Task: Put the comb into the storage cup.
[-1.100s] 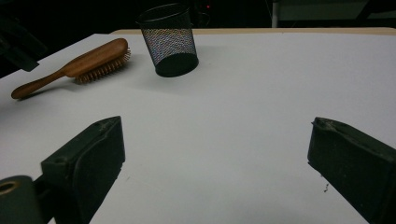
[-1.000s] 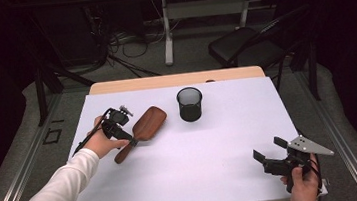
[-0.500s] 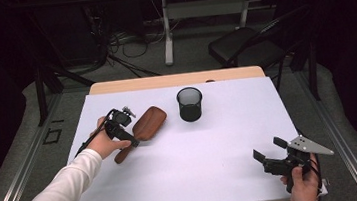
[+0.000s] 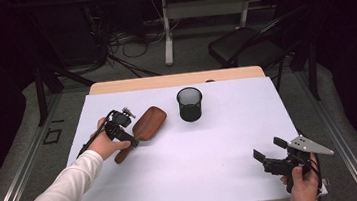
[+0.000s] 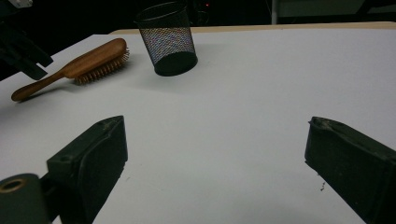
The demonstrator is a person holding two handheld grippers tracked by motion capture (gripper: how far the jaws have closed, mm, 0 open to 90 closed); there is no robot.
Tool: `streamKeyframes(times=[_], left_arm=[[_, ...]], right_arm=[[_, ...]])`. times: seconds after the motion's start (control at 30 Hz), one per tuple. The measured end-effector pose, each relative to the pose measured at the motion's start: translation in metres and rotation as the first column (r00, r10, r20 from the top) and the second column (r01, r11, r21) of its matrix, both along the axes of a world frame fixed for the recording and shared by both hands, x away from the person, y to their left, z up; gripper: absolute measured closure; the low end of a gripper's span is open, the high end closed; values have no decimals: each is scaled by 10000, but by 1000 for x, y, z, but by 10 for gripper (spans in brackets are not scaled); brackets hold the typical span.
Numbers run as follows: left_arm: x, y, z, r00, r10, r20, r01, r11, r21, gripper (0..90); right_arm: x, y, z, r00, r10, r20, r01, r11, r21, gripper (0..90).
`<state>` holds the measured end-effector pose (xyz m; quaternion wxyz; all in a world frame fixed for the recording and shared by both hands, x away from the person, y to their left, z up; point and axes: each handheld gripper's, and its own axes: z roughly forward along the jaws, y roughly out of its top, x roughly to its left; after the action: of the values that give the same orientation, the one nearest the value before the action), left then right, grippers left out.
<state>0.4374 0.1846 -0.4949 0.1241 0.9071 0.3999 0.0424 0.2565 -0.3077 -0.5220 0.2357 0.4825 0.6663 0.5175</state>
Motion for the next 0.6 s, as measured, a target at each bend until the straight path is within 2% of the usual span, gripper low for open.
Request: streamKeyframes(times=[0.37, 0.6], left_arm=[[2, -2, -5, 10000, 57, -41, -58, 10000, -69, 331], [0, -4, -6, 10000, -80, -27, 81, 9999, 125, 363]], right_arm=[[0, -1, 0, 10000, -35, -45, 36, 10000, 76, 56], [0, 0, 0, 10000, -19, -18, 19, 10000, 72, 56]])
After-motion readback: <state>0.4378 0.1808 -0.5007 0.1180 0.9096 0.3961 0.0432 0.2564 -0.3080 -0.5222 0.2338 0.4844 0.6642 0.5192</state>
